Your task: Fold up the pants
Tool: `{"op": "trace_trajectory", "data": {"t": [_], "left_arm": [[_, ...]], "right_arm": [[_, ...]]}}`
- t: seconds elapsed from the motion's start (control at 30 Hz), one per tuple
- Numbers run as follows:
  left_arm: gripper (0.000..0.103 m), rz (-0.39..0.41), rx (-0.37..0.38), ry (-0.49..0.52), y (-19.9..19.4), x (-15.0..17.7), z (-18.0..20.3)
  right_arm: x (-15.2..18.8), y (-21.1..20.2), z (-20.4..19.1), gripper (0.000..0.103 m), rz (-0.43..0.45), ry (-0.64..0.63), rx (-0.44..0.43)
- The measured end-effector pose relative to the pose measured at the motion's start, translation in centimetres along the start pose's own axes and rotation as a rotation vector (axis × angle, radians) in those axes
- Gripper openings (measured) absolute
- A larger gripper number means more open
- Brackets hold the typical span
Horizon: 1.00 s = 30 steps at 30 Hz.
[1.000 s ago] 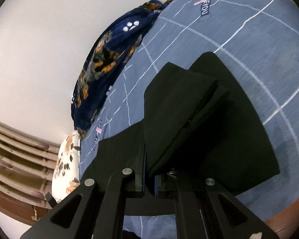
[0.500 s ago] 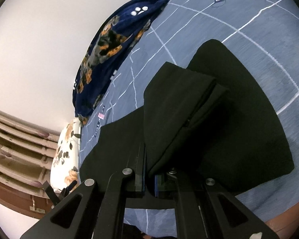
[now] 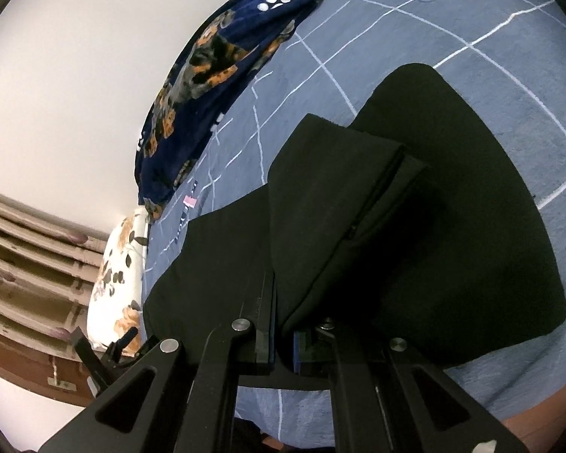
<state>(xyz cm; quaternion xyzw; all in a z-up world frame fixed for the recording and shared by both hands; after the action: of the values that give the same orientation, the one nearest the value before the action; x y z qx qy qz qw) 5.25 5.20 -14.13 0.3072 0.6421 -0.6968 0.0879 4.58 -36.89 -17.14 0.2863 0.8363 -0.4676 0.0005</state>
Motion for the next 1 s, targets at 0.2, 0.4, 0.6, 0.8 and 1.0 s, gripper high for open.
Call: {"op": "trace_trajectory", "data": {"t": [0.2, 0.4, 0.6, 0.8, 1.0], "left_arm": [[0.096, 0.001, -0.001, 0.002, 0.0, 0.0, 0.0], [0.096, 0.0, -0.001, 0.001, 0.0, 0.0, 0.0], [0.096, -0.002, -0.001, 0.003, 0.0, 0.0, 0.0], [0.096, 0.0, -0.001, 0.002, 0.0, 0.0, 0.0], [0.096, 0.001, -0.001, 0.002, 0.0, -0.1, 0.0]], "right_arm": [[0.2, 0.3, -0.5, 0.007, -0.008, -0.022, 0.008], [0.4, 0.5, -1.1, 0.007, -0.012, -0.04, 0.014], [0.6, 0.7, -1.5, 0.007, -0.014, -0.055, 0.023], [0.6, 0.7, -1.6, 0.007, -0.013, -0.057, 0.024], [0.8, 0.8, -1.6, 0.007, -0.015, -0.055, 0.025]]}}
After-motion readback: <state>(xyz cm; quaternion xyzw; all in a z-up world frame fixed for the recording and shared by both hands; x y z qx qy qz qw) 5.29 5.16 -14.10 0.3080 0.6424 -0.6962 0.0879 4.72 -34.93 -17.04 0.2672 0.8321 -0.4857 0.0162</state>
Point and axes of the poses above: each gripper's, at about its wrist camera, not at the fingertips, and y roughly the way its jaws point, z to its right, x to its underside, the point moved 4 cm from there along y, roughly the way its jaws point, and after that the axes turned 12 degrees about x, right-handed, at the moved point
